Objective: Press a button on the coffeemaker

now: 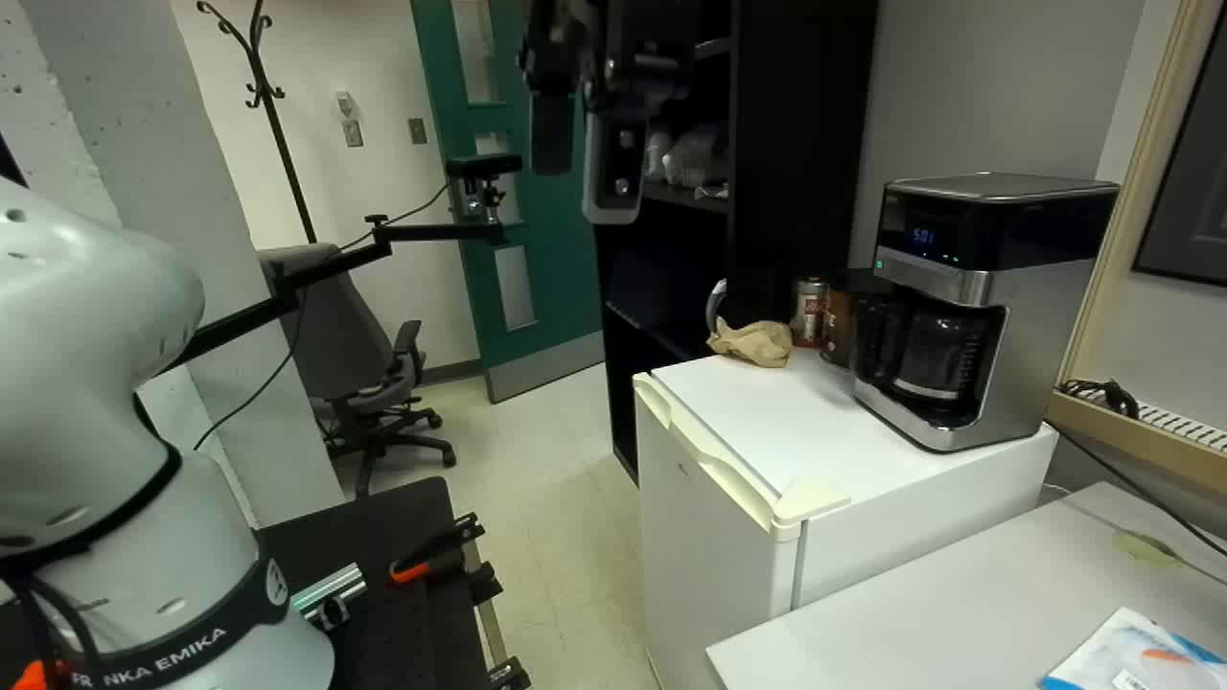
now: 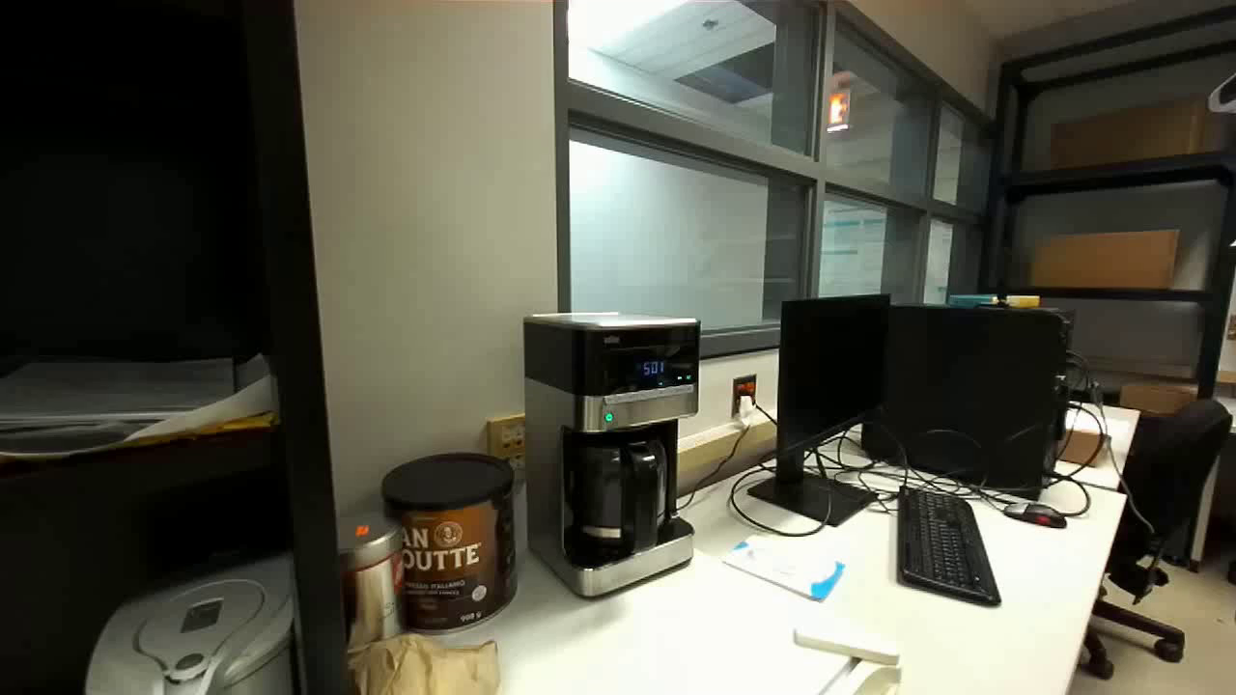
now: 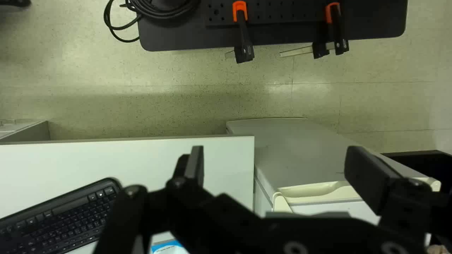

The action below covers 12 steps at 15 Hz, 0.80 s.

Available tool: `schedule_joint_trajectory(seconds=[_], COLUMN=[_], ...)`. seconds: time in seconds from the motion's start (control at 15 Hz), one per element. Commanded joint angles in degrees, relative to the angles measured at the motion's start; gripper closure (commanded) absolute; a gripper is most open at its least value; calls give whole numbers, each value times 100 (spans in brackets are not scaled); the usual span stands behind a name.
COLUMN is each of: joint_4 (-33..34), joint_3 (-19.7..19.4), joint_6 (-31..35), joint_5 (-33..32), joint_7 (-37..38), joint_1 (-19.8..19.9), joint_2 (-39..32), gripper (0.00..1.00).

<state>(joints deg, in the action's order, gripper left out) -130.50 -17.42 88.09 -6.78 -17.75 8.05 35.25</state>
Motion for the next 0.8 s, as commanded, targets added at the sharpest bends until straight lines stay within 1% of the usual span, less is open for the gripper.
schedule_joint_trajectory(seconds=[0.0, 0.47, 0.6, 0.73], joint_4=[15, 24, -41, -115], joint_3=[29, 62, 150, 283], joint_6=[-9, 47, 348, 842], joint_5=[18, -19, -119, -270], joint_7=[-21, -27, -70, -126], joint_1=[41, 12, -54, -146], joint_2=[-15, -89, -168, -322], gripper=[0, 0, 0, 0])
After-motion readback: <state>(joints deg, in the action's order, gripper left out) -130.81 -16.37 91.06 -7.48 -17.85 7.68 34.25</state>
